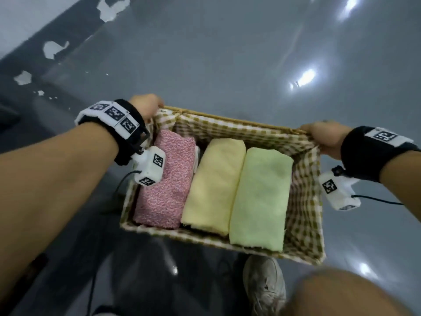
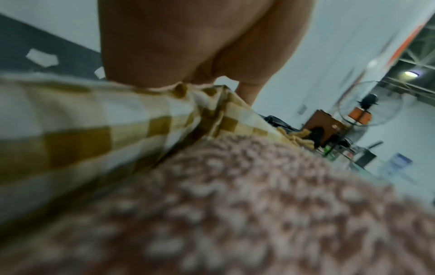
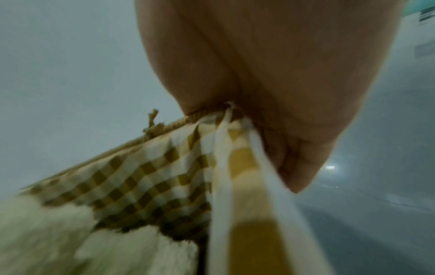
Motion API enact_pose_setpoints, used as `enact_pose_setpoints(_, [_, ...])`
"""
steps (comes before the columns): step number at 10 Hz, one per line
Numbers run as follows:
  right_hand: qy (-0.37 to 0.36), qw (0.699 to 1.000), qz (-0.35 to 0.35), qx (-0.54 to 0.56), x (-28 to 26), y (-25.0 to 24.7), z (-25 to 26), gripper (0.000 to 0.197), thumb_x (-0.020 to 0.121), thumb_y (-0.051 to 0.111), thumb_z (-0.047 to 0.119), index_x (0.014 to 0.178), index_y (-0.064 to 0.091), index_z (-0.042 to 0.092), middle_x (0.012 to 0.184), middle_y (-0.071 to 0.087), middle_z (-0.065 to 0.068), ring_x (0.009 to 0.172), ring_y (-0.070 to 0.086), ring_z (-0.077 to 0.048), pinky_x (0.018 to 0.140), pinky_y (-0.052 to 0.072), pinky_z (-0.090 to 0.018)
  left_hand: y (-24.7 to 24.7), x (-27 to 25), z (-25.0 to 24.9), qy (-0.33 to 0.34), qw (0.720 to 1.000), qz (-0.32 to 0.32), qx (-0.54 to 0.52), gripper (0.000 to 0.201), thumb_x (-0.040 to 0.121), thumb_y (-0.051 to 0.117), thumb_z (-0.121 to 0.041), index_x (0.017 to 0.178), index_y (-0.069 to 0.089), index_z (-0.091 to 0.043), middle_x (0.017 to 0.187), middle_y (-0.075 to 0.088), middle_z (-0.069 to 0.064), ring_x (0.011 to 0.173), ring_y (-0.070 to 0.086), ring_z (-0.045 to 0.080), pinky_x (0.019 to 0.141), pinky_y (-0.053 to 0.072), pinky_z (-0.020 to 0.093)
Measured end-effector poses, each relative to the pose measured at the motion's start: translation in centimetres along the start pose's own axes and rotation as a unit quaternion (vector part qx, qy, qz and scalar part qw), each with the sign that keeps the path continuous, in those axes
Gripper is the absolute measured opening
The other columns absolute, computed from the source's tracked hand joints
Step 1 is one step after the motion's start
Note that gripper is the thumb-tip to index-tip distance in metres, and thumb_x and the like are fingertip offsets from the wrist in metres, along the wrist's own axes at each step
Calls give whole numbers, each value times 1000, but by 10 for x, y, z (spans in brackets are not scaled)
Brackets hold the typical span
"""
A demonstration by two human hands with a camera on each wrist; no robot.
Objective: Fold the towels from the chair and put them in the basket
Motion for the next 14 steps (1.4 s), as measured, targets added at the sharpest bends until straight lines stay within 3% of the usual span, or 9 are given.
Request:
enact_pose_setpoints(2, [0, 968, -6, 251, -43, -23, 47, 28, 93, 59, 23, 116, 64, 8, 111, 70, -13, 94, 70, -29, 84, 59, -42, -22, -18, 15, -73, 970, -19, -230, 35, 101, 45, -15, 135, 55, -8, 130, 57, 22, 117, 57, 35, 92, 45, 39])
enact_pose_setpoints(3, [47, 936, -1, 349, -79, -34, 55, 40, 101, 40, 50, 112, 61, 18, 108, 63, -10, 98, 64, -28, 93, 49, -44, -30, -52, 13, -130, 864, 4, -486, 71, 98, 29, -64, 122, 60, -5, 115, 65, 16, 91, 61, 28, 81, 46, 35])
enact_pose_setpoints(4, [-9, 982, -49, 180, -116, -65, 58, 54, 104, 30, 49, 150, 39, 20, 149, 45, -13, 134, 47, -33, 109, 38, -48, -43, -81, 9, -133, 833, 56, -534, 84, 89, 18, -79, 114, 64, -13, 133, 57, 16, 116, 55, 33, 107, 38, 50])
enact_pose_setpoints(5, [64, 904, -9, 423, -162, -75, 9, 37, 106, 35, 29, 134, 59, 21, 150, 46, -16, 127, 58, -28, 102, 48, -44, -54, -122, 8, -123, 824, 102, -543, 52, 91, 38, -65, 91, 67, -22, 109, 63, 7, 102, 60, 27, 91, 46, 38])
enact_pose_setpoints(7, [20, 976, 117, 184, -200, -38, -36, 35, 89, 70, 25, 124, 68, 20, 118, 73, -1, 91, 73, -8, 73, 58, -21, -23, -185, 67, -155, 816, 177, -528, 42, 93, 63, -29, 130, 62, -9, 125, 67, 8, 116, 63, 25, 102, 49, 38])
enact_pose_setpoints(9, [-21, 986, 49, -160, -191, 5, -86, 63, 77, 74, 58, 123, 57, 17, 97, 66, 1, 84, 65, -22, 72, 52, -37, 14, -185, 125, -85, 977, 16, -194, 35, 84, 75, -32, 117, 69, -22, 106, 71, -4, 96, 67, 17, 91, 53, 33])
enact_pose_setpoints(11, [-111, 908, -49, -401, -169, 27, -78, 48, 87, 64, 56, 96, 35, 20, 74, 55, 0, 56, 51, -17, 43, 33, -26, 49, -176, 133, -83, 976, -64, -189, 39, 87, 73, -30, 122, 58, -20, 105, 66, -4, 96, 62, 19, 83, 48, 31])
enact_pose_setpoints(13, [-42, 863, 44, -501, -174, 27, -42, 56, 87, 63, 54, 122, 44, 15, 94, 59, -3, 78, 60, -27, 64, 50, -35, 22, -192, 137, -116, 976, -29, -184, 63, 87, 70, -41, 142, 49, -18, 130, 62, 0, 121, 58, 22, 102, 47, 35])
enact_pose_setpoints(14, [-47, 924, 127, -357, -200, 34, 22, 50, 90, 64, 50, 125, 52, 17, 115, 65, -7, 96, 65, -27, 83, 54, -41, -31, -211, 117, -88, 963, -46, -249, 44, 88, 71, -31, 127, 62, -16, 121, 67, 0, 115, 62, 18, 104, 47, 33])
Point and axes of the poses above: each hand's wrist, its own x-axis towards the middle knuckle, its own y-axis out of the palm, z = x × y, the point moved 10 cm from there along x, towards the middle knuckle
